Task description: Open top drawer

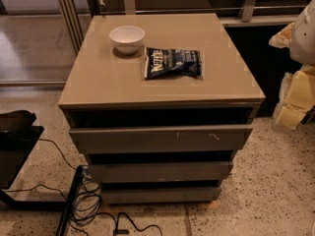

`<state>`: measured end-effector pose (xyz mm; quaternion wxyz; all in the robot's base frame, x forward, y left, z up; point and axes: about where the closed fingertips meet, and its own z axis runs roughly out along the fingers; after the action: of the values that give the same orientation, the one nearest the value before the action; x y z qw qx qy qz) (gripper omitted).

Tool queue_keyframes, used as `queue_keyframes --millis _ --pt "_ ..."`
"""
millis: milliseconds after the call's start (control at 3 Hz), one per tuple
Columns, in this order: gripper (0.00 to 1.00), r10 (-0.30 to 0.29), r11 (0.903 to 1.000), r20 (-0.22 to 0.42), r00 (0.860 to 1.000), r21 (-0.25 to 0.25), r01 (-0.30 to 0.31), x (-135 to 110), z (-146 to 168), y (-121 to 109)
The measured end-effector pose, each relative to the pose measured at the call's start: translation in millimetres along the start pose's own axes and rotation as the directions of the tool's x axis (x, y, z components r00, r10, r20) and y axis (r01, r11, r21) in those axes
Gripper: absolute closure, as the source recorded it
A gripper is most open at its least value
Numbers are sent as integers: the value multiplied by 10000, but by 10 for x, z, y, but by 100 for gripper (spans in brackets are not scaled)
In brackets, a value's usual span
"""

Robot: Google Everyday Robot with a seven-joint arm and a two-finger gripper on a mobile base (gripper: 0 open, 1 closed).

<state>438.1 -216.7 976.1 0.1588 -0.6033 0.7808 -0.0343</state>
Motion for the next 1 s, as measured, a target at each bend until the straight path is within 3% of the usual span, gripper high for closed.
queue_keyframes --millis 333,1000 --pt "0 -13 10000 -2 10000 50 13 -11 2 2" --pt "0 -209 9950 389 9990 -966 246 -44 668 252"
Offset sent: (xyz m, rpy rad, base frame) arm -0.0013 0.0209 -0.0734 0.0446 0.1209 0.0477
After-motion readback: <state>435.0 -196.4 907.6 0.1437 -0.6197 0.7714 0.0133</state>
